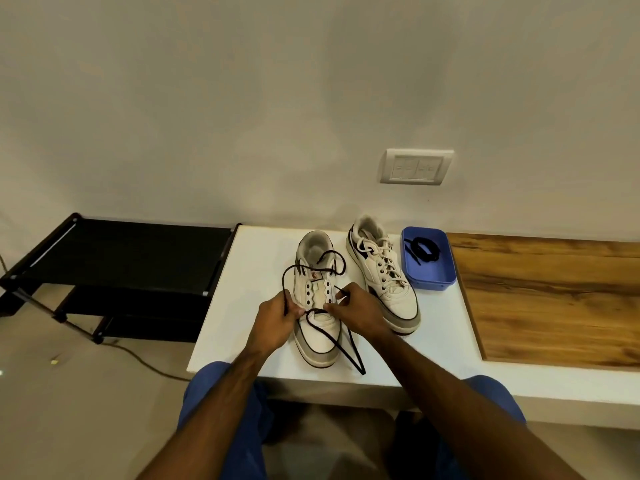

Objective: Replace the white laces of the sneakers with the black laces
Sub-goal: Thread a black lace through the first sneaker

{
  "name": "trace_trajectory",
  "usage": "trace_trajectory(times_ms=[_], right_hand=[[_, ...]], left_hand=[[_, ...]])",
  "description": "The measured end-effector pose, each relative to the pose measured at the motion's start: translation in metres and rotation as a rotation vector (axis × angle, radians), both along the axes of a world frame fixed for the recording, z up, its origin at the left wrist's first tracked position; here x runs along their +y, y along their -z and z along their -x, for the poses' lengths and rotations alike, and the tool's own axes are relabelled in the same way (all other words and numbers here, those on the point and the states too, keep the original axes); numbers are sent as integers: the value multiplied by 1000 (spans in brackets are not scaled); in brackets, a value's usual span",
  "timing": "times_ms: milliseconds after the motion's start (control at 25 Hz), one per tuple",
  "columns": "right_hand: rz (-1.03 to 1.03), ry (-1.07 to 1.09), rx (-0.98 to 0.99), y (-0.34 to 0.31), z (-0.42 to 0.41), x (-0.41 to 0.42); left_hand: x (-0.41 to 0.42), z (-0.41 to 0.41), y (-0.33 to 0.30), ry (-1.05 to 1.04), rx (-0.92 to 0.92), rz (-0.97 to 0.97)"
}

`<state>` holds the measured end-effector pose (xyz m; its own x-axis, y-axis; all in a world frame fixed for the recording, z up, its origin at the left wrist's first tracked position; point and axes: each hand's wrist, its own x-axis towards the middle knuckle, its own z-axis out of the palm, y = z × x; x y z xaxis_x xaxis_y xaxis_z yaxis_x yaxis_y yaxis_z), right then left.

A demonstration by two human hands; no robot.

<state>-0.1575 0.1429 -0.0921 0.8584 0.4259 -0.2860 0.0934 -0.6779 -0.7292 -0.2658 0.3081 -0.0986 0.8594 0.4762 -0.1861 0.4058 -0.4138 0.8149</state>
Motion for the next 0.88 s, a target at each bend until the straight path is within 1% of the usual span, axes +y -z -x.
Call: trace_trajectory(times_ms=[40, 80, 200, 240, 280, 320, 440, 520, 600, 680, 720, 800, 880], right_hand=[[14, -1, -12, 0, 1, 0], [21, -1, -16, 1, 1, 0], [17, 4, -2, -1, 1, 1], [16, 6, 5, -1, 1, 2], [18, 6, 17, -2, 1, 2], [19, 0, 35, -3, 1, 1], [-1, -47, 77, -11, -6, -3], [-64, -11, 89, -20, -14, -6], [-98, 60, 60, -26, -26, -6], [-125, 99, 11, -30, -41, 0], [-133, 95, -7, -31, -47, 4], [-119, 57, -42, -32, -61, 16], [-74, 23, -66, -26, -74, 27]], left_hand=[[4, 2, -2, -24, 5, 68], [8, 5, -4, -52, 3, 190], [21, 15, -9, -194, -8, 726], [22, 16, -10, -237, -16, 806], [22, 15, -11, -253, -9, 796], [21, 13, -13, -239, 14, 716], [17, 3, -28, -117, 79, 378], [24, -9, -42, -101, -2, 229], [31, -26, -56, -75, -129, 165], [32, -49, -66, 11, -173, 33], [31, -61, -66, 70, -155, -65], [27, -82, -60, 191, -58, -262], [25, -94, -47, 232, 22, -375]])
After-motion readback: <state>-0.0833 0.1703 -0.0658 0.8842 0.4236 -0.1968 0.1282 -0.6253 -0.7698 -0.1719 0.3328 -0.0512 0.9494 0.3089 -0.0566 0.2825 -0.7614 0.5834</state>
